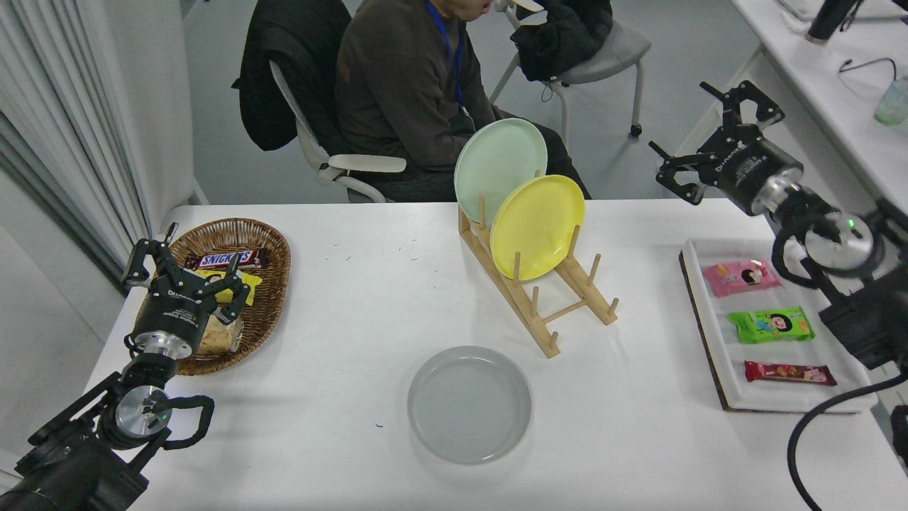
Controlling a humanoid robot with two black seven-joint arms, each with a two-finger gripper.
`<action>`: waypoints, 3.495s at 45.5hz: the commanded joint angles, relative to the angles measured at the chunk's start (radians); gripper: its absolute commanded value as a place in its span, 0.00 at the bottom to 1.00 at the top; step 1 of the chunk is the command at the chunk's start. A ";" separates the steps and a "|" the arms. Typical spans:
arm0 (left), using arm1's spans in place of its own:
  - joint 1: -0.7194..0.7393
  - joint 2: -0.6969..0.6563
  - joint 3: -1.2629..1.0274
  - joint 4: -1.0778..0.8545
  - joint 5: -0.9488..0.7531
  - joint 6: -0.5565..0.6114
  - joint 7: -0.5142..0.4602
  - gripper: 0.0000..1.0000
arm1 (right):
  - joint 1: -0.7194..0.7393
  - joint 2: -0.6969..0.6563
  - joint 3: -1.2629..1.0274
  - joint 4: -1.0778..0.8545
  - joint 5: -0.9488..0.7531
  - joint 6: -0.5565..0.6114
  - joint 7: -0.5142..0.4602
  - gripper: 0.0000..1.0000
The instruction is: Place the plate on the table
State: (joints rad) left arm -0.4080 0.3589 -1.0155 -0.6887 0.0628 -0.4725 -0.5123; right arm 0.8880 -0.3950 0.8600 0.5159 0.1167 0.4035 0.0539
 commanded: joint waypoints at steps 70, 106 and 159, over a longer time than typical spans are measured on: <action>0.000 0.000 0.000 0.000 0.000 0.000 0.000 0.98 | -0.506 0.015 0.135 0.242 0.006 -0.095 0.178 0.99; 0.000 0.000 0.000 0.000 0.000 0.000 0.000 0.98 | -0.486 0.081 0.264 0.246 0.023 -0.126 0.176 0.99; 0.000 0.000 0.000 0.000 0.000 0.000 0.000 0.98 | -0.455 0.091 0.174 0.242 0.006 -0.034 0.175 0.99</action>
State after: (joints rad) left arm -0.4080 0.3589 -1.0156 -0.6887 0.0629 -0.4725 -0.5123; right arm 0.4132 -0.3054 1.0541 0.7576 0.1234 0.3650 0.2296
